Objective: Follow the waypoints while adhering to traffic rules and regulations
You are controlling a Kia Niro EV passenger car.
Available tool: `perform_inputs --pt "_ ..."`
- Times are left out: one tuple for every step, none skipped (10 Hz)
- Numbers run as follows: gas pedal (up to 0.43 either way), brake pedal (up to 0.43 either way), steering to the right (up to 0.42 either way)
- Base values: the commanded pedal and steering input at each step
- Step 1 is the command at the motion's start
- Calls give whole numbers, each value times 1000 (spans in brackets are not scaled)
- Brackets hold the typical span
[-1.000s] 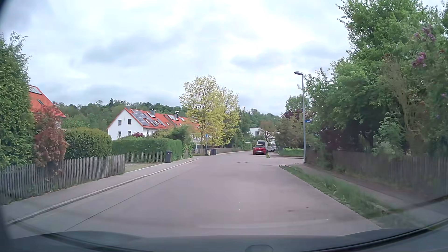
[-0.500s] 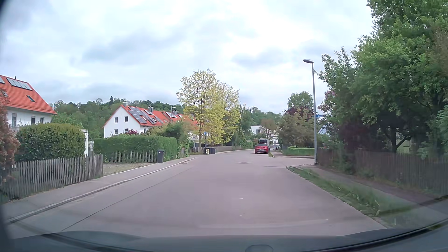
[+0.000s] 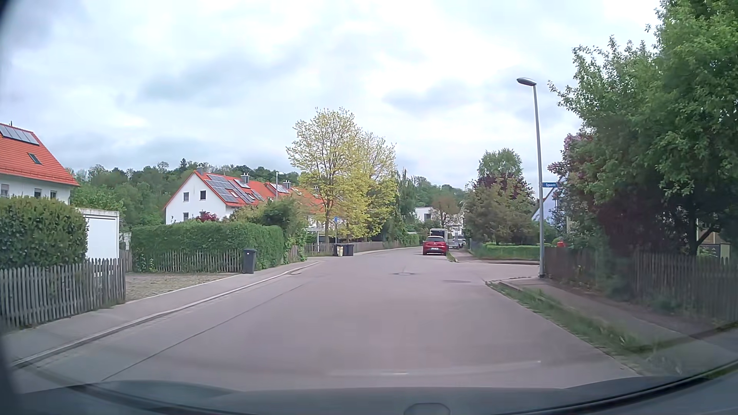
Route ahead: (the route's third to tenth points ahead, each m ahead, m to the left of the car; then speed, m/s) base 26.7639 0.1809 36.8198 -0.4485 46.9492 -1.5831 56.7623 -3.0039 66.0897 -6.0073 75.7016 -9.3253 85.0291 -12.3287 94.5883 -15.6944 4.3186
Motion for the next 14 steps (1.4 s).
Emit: perform_inputs --pt "0 73 -9" --pt "0 18 -6" --pt "0 0 -3" --pt "0 0 -1" --pt "0 0 0" --pt "0 0 0" --pt "0 0 0" --pt "0 0 2" --pt "0 0 4" --pt "0 0 4" --pt "0 0 4" --pt "0 0 4" --pt "0 0 4" --pt "0 0 4"
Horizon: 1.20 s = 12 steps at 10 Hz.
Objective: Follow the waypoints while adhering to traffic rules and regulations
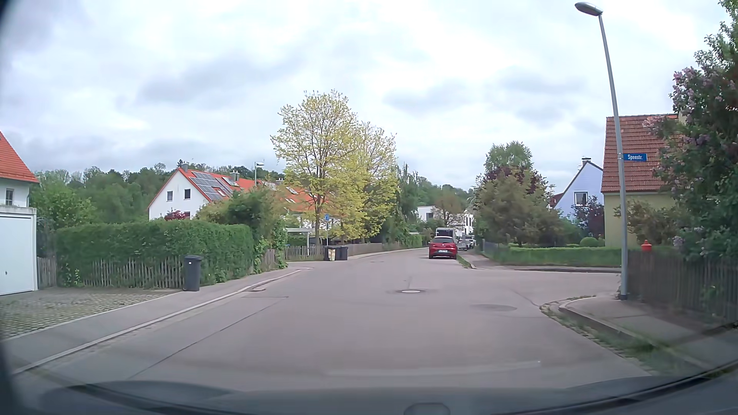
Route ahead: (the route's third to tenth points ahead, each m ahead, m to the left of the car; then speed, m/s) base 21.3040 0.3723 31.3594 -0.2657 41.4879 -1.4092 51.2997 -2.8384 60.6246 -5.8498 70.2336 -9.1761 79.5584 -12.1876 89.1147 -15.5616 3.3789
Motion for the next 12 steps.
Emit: perform_inputs --pt "0 0 10" --pt "0 0 22" --pt "0 0 35" --pt "0 0 47" --pt "0 0 56" --pt "0 0 67" --pt "0 0 79" --pt "0 0 89" --pt "0 0 92" --pt "0 0 92" --pt "0 0 90" --pt "0 24 85"
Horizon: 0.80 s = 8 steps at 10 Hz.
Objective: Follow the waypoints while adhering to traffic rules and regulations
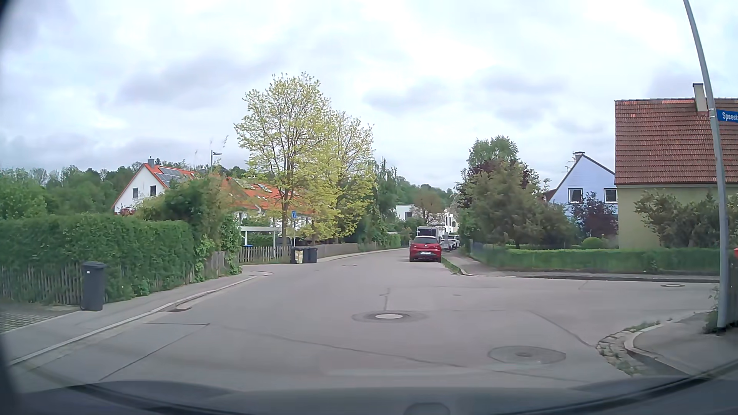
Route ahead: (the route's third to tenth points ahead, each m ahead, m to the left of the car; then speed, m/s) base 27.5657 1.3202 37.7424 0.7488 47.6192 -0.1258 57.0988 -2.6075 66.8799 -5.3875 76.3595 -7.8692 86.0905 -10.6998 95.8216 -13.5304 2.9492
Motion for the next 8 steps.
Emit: perform_inputs --pt "0 30 79" --pt "0 43 76" --pt "0 91 71" --pt "0 98 67" --pt "0 122 67" --pt "0 177 68" --pt "0 177 68" --pt "0 177 68"
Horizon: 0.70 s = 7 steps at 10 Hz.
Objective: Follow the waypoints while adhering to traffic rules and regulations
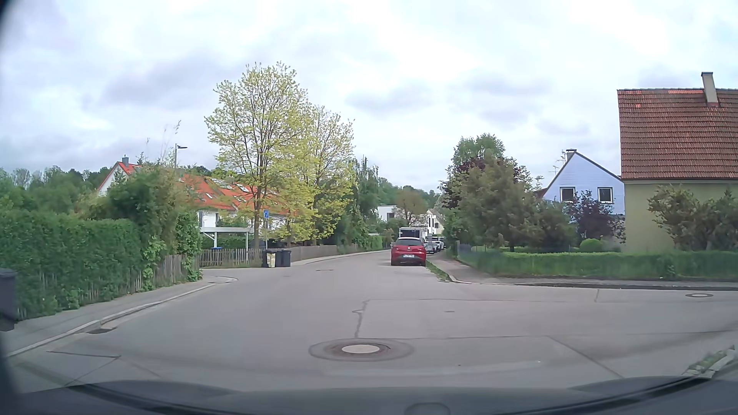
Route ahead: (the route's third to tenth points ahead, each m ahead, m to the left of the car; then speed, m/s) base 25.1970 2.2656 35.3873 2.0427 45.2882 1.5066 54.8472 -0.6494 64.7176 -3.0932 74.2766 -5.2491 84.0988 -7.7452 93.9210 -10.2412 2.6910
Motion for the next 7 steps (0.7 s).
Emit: perform_inputs --pt "0 183 68" --pt "0 189 71" --pt "0 189 75" --pt "0 195 80" --pt "0 195 86" --pt "0 195 93" --pt "0 195 95"
